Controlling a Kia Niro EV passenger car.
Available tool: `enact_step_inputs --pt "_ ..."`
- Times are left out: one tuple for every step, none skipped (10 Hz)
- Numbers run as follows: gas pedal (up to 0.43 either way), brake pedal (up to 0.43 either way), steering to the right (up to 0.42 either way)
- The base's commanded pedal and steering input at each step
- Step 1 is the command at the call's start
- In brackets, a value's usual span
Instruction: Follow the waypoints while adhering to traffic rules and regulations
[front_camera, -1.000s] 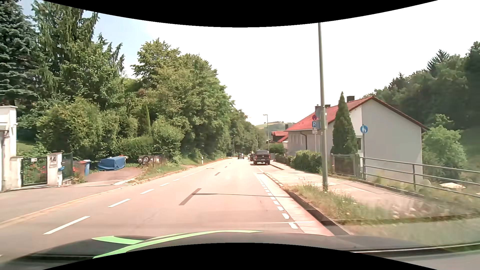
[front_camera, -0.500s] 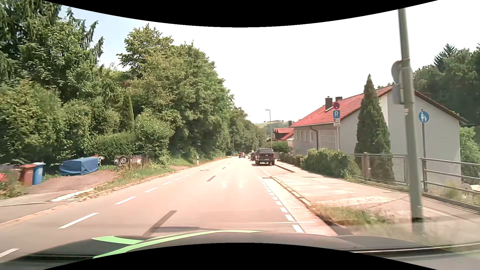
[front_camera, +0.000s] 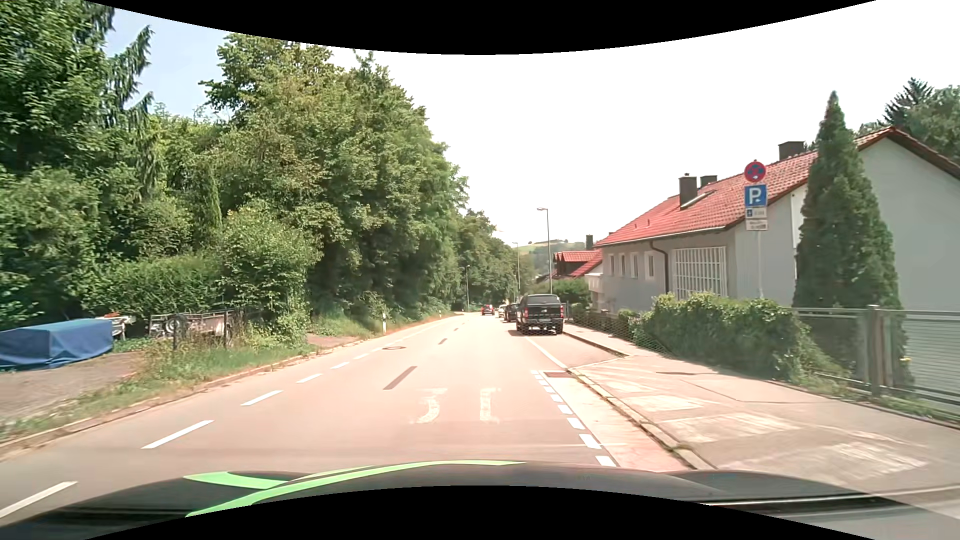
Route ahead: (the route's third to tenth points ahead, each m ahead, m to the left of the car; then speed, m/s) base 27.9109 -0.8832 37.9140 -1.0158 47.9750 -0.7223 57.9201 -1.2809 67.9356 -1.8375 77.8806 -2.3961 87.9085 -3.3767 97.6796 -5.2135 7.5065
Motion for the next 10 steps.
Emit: enact_step_inputs --pt "0.000 0.079 -0.004" --pt "0.000 0.085 -0.004" --pt "0.000 0.085 -0.004" --pt "0.000 0.091 -0.004" --pt "0.000 0.091 -0.004" --pt "0.000 0.091 -0.004" --pt "0.000 0.091 -0.004" --pt "0.000 0.091 -0.004" --pt "0.000 0.098 -0.004" --pt "0.000 0.098 -0.004"
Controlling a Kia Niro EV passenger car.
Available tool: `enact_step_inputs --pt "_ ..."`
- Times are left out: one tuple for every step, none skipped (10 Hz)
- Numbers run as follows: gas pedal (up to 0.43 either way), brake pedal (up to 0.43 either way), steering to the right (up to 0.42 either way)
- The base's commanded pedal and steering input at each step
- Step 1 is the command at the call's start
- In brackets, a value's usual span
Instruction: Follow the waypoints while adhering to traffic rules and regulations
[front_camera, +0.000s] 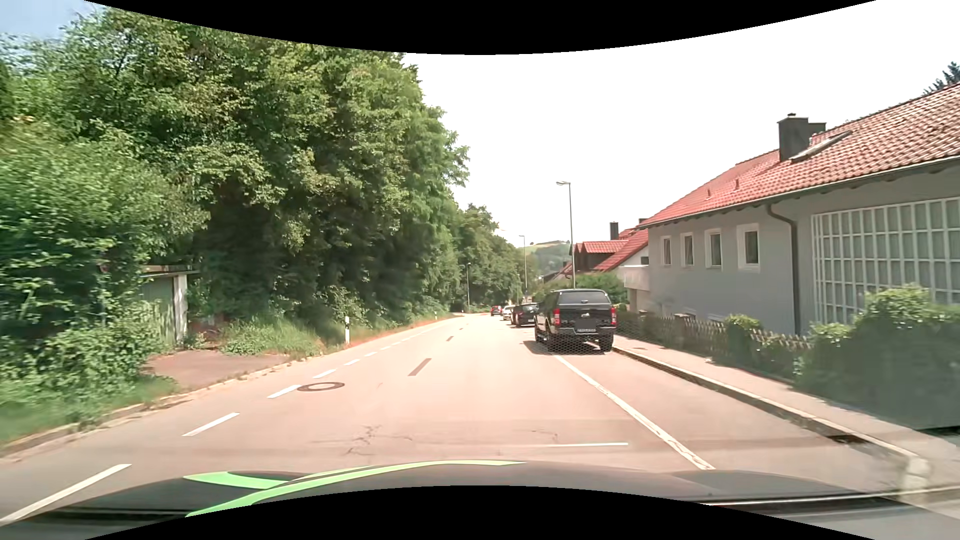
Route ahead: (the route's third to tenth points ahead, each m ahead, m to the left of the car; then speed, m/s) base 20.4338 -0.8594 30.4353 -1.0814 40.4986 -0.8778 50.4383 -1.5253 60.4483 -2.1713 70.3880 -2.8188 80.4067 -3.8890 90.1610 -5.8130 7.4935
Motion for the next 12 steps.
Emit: enact_step_inputs --pt "0.000 0.098 -0.004" --pt "0.000 0.098 -0.004" --pt "0.000 0.098 -0.004" --pt "0.000 0.098 -0.004" --pt "0.000 0.098 -0.004" --pt "0.000 0.098 -0.004" --pt "0.000 0.098 -0.003" --pt "0.000 0.098 -0.003" --pt "0.000 0.098 -0.003" --pt "0.000 0.098 -0.002" --pt "0.000 0.091 -0.001" --pt "0.000 0.091 0.001"
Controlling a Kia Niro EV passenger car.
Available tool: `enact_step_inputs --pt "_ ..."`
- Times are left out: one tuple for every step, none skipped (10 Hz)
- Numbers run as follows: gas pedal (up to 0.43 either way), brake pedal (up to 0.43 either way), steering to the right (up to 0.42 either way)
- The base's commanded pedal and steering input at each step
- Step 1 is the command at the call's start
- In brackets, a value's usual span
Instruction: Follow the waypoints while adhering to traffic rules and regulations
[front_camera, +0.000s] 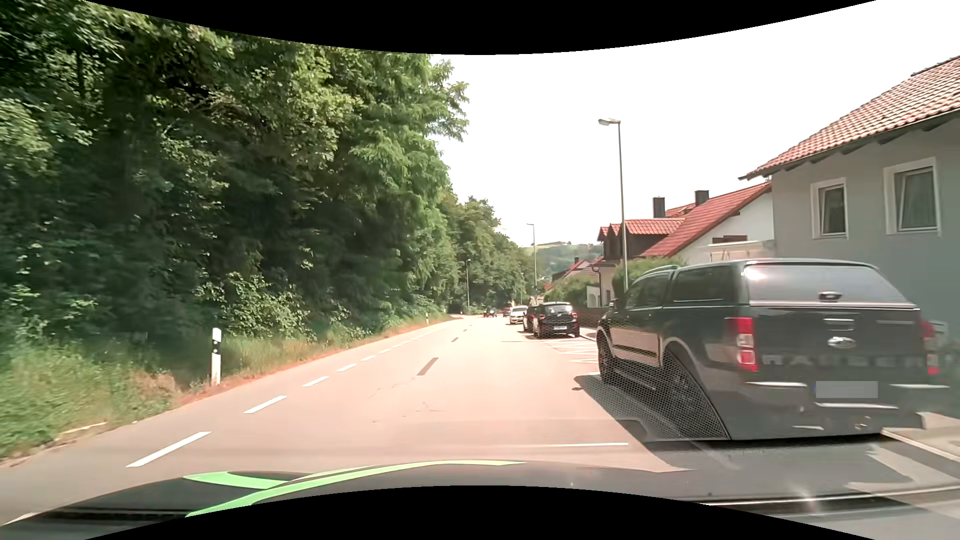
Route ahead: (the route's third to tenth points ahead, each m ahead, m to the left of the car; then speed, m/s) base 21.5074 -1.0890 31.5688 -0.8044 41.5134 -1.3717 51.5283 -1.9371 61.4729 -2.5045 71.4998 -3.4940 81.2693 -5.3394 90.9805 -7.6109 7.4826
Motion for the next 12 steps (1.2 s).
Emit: enact_step_inputs --pt "0.000 0.091 0.003" --pt "0.000 0.091 0.004" --pt "0.000 0.085 0.004" --pt "0.000 0.079 0.004" --pt "0.000 0.067 0.004" --pt "0.000 0.061 0.004" --pt "0.000 0.055 0.004" --pt "0.000 0.049 0.004" --pt "0.000 0.043 0.004" --pt "0.000 0.037 0.004" --pt "0.000 0.030 0.003" --pt "0.000 0.030 0.003"
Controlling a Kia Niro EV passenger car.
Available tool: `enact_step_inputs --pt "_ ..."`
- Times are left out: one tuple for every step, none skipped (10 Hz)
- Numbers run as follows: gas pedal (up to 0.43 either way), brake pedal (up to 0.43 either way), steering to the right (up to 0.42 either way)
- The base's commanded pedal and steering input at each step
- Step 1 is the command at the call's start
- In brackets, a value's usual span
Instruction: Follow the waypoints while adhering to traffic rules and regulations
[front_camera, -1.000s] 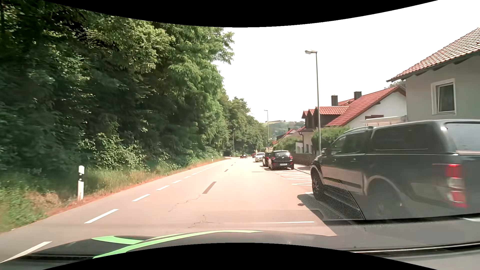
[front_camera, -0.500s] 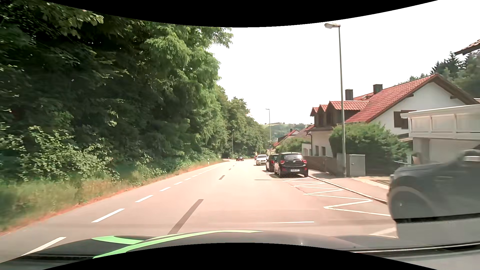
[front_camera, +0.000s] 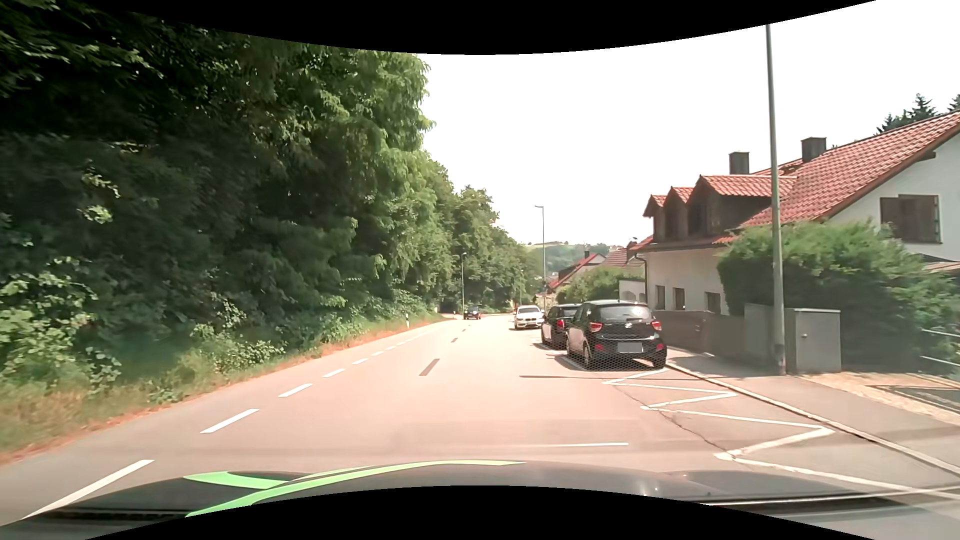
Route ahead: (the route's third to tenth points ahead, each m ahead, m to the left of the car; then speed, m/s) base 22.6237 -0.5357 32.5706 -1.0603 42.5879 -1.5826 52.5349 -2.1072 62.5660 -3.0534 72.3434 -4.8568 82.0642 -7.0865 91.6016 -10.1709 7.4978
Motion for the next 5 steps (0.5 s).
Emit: enact_step_inputs --pt "0.000 0.030 0.003" --pt "0.000 0.024 0.003" --pt "0.000 0.024 0.003" --pt "0.000 0.024 0.003" --pt "0.000 0.024 0.003"
